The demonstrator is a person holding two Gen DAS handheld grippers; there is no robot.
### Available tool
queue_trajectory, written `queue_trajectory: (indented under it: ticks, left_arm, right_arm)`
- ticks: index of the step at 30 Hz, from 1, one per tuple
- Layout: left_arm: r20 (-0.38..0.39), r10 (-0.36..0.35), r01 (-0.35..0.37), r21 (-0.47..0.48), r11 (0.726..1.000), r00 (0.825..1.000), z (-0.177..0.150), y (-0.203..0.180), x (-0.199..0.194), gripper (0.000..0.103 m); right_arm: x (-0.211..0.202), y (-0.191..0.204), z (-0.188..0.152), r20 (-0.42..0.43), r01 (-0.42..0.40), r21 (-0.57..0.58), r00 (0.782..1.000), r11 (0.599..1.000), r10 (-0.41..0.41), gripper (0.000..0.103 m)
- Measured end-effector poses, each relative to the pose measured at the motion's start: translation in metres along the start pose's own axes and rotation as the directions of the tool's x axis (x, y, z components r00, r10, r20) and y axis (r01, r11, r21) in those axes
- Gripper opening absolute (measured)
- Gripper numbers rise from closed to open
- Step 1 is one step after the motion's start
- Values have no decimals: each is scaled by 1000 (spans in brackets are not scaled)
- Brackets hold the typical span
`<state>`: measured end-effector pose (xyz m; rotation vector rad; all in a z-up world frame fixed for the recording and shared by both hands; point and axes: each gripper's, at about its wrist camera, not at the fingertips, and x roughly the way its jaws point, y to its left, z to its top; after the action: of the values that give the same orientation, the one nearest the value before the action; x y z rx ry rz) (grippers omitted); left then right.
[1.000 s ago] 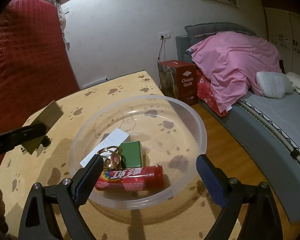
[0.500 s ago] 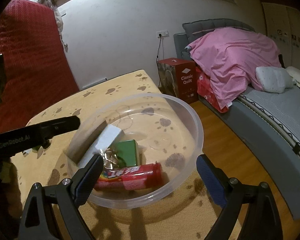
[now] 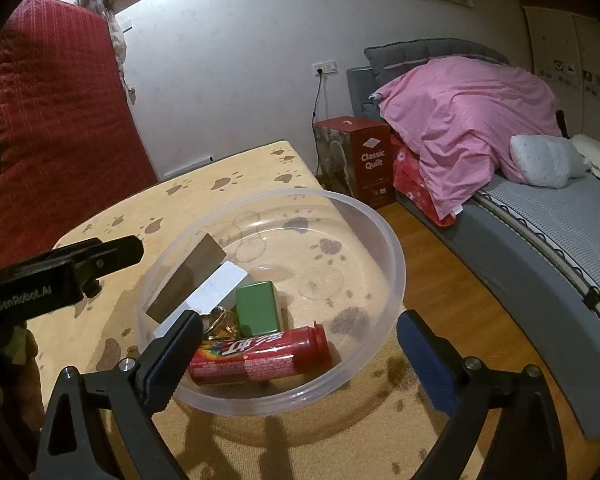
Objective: Organize rigid objects
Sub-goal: 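Withdraw the left tool toward the white triangular block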
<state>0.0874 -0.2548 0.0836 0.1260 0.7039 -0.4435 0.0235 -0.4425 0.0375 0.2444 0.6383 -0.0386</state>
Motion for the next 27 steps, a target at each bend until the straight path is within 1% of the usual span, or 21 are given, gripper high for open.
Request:
queue_trajectory:
  ticks: [3,7,18,27]
  left_arm:
    - [3,19,-19,15,1000,1000,-2,0,-3,84]
    - [0,30,-30,16,999,1000,-4,4,-5,86]
    - [-9,60,-60,-24,998,998,-11,27,-11,86]
    - [-8,95,-95,-58,994,995,-15,55,-19,86]
  right_arm:
    - [0,2,0,-3,4,-2,1000,1000,-4,101]
    - [0,2,0,-4,7,-2,1000,1000,-7,102]
    - [-5,4,-1,2,10,-8,1000,1000,-10,102]
    - [-8,19,2,12,3,-27,1000,1000,-3,103]
